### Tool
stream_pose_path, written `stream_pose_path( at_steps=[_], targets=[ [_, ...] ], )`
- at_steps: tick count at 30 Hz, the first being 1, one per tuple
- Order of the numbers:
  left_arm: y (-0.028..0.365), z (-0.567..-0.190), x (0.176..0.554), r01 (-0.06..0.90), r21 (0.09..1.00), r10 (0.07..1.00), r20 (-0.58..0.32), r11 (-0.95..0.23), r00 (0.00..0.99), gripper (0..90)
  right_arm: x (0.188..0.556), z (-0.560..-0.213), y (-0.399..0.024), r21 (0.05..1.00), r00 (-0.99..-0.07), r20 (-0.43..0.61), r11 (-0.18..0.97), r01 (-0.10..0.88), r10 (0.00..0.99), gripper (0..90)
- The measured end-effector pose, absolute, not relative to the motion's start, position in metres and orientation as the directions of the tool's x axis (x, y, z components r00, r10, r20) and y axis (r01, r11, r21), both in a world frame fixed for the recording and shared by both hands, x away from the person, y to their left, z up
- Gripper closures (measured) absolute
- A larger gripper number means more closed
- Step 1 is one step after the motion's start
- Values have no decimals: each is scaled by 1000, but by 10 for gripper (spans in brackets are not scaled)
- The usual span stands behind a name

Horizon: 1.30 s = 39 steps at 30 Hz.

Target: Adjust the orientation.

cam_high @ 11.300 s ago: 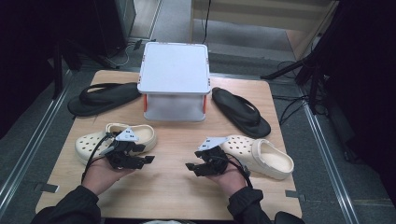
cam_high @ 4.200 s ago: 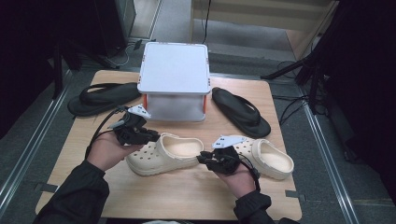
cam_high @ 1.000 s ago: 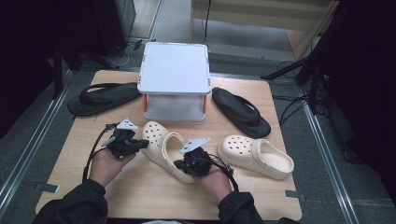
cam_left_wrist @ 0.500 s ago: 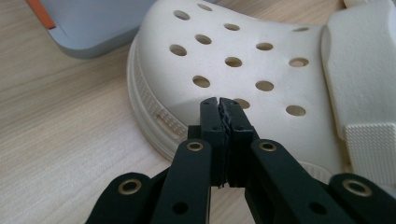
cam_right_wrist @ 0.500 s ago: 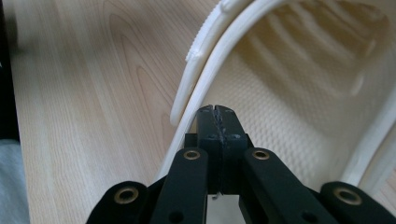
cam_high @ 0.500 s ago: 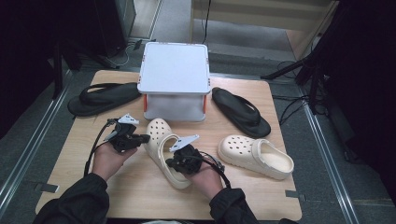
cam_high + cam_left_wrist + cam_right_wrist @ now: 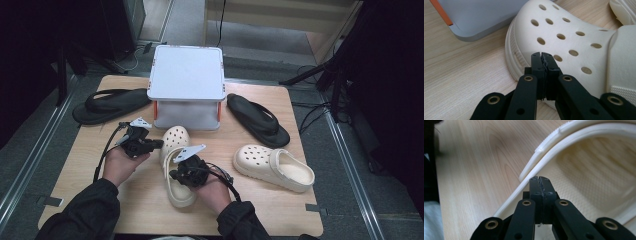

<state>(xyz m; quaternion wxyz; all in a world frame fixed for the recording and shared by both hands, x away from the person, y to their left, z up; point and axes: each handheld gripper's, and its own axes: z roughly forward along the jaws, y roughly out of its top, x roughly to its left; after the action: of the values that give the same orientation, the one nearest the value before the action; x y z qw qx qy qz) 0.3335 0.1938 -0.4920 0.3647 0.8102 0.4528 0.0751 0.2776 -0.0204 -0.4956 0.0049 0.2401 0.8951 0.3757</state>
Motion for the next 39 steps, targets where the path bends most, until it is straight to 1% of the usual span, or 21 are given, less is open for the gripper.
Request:
stream_pose_path(
  at_steps=[12, 18, 19, 20, 23, 24, 25, 27, 28, 32, 37, 38, 39],
  targets=[
    [189, -493, 340, 680, 654, 785, -209, -332, 583, 886, 280, -496, -14, 677, -882, 178, 595, 432, 437, 900],
    [191, -491, 339, 677, 655, 782, -206, -337, 589, 865, 280, -494, -22, 679, -881, 197, 588, 439, 430, 884],
    [191, -490, 338, 674, 661, 784, -207, -329, 585, 841, 279, -492, -27, 679, -882, 203, 587, 440, 426, 861],
    [192, -489, 338, 675, 661, 779, -216, -327, 589, 841, 279, -492, -27, 679, -882, 203, 587, 440, 426, 861],
    [194, -486, 335, 679, 661, 771, -234, -320, 592, 756, 277, -488, -36, 689, -881, 228, 570, 447, 415, 801],
    [194, -485, 333, 682, 656, 771, -237, -322, 592, 722, 276, -487, -39, 696, -880, 235, 561, 449, 413, 784],
    [195, -484, 332, 685, 650, 772, -234, -328, 591, 661, 276, -486, -41, 700, -879, 243, 553, 451, 410, 758],
    [196, -482, 329, 687, 651, 772, -239, -323, 589, 594, 275, -483, -47, 708, -884, 249, 548, 446, 396, 716],
    [197, -481, 327, 688, 647, 767, -243, -329, 595, 563, 274, -482, -50, 712, -886, 248, 547, 440, 391, 709],
    [201, -479, 319, 675, 652, 766, -220, -346, 604, 493, 271, -477, -60, 729, -889, 248, 530, 434, 386, 685],
    [205, -479, 313, 676, 653, 759, -232, -342, 609, 456, 268, -471, -76, 748, -889, 234, 511, 423, 394, 673],
    [206, -479, 312, 676, 653, 758, -233, -342, 609, 440, 269, -469, -85, 747, -877, 249, 496, 443, 410, 668],
    [206, -480, 312, 676, 651, 758, -232, -345, 610, 440, 269, -469, -85, 747, -877, 249, 496, 443, 410, 668]
  ],
)
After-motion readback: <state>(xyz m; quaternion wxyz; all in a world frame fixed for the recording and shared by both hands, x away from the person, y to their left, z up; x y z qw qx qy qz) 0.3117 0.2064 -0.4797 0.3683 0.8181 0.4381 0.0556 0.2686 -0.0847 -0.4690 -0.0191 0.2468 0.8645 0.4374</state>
